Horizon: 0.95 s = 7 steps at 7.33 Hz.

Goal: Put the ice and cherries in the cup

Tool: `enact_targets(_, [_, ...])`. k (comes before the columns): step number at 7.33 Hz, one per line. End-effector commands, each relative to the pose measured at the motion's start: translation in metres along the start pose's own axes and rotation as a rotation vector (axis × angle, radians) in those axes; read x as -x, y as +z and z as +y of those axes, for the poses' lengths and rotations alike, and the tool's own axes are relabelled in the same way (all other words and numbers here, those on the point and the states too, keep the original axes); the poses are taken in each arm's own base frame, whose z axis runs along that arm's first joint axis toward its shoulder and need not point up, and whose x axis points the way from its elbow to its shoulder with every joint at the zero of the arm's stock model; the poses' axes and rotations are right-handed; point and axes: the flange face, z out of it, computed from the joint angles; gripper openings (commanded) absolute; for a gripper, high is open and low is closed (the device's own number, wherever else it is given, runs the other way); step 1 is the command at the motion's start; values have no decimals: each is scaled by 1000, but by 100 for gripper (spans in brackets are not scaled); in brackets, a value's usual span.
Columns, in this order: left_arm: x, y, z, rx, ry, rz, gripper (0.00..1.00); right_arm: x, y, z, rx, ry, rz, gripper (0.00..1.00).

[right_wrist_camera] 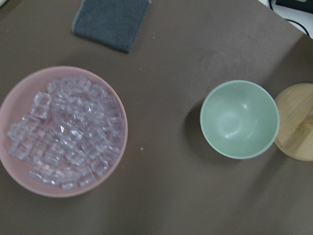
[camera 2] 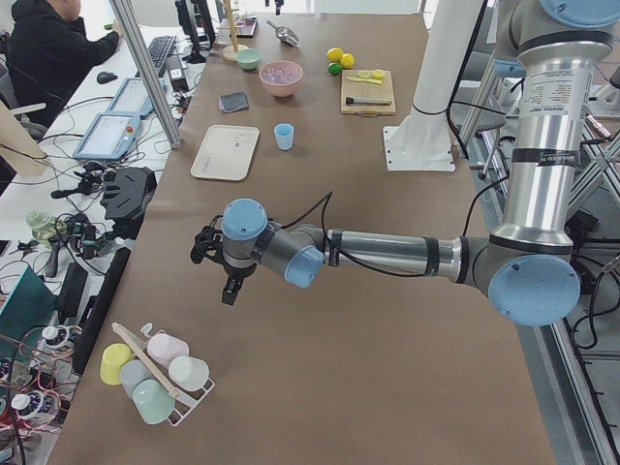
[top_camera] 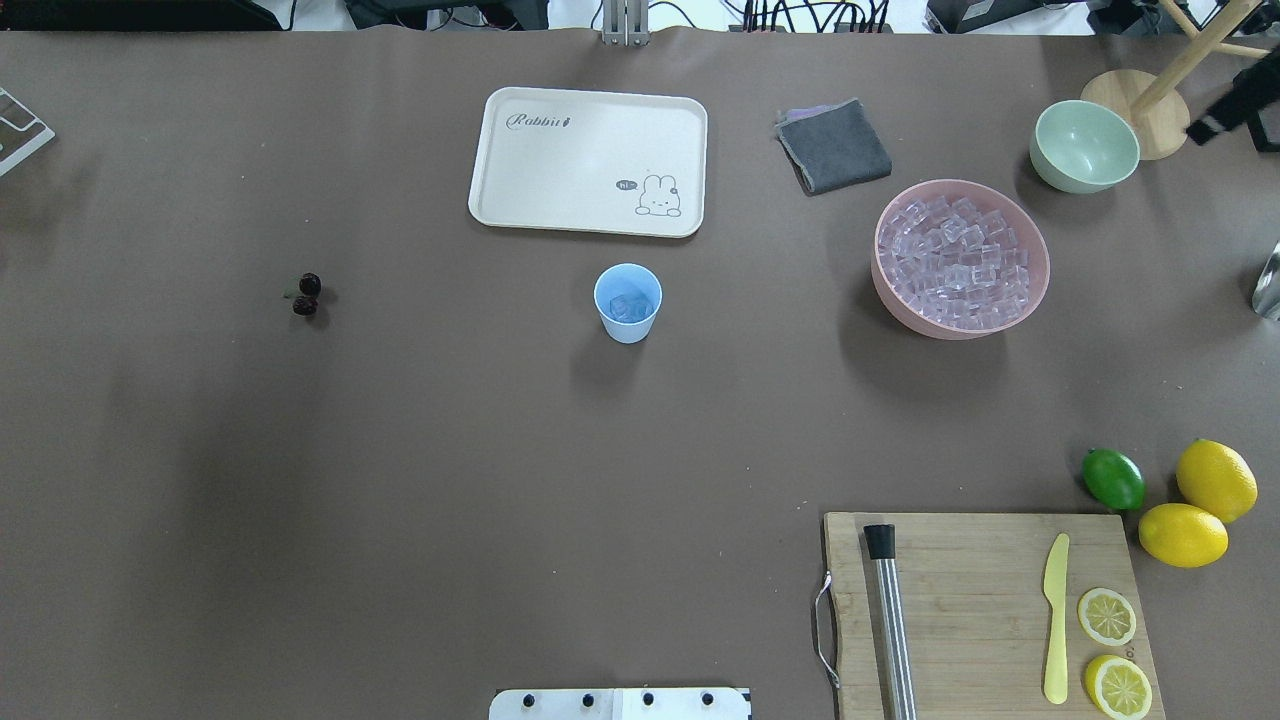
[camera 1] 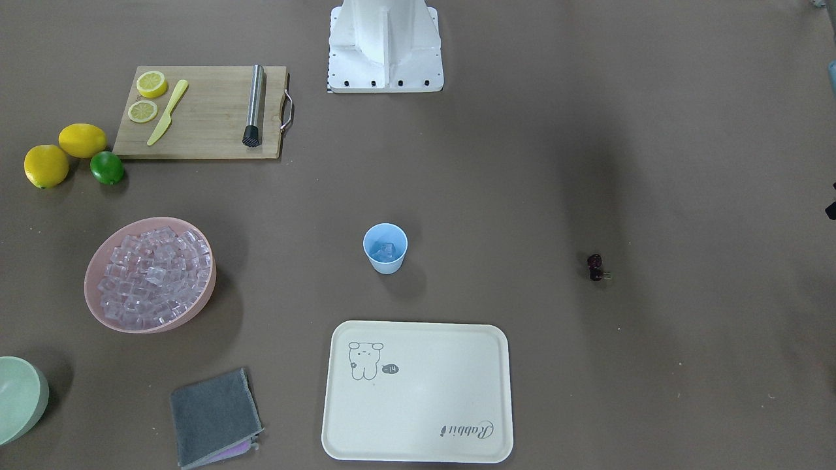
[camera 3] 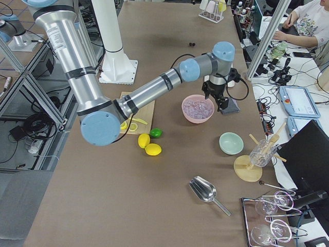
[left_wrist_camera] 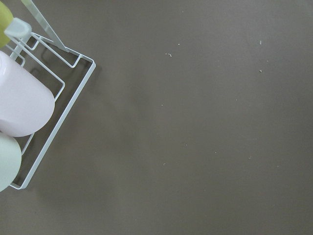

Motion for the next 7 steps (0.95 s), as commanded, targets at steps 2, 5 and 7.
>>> enact_targets(2, [-2,-5,6,-6,1,-8,98,-62,5,120,18,3,-21,99])
enact_targets(5, [-5,-6,5,-9,14,-6,98,-68,9,134,34,-7,-15,99])
enact_targets(7, [-4,-6,5,-10,13,-7,98,-79,21,141,43,2,-16,99])
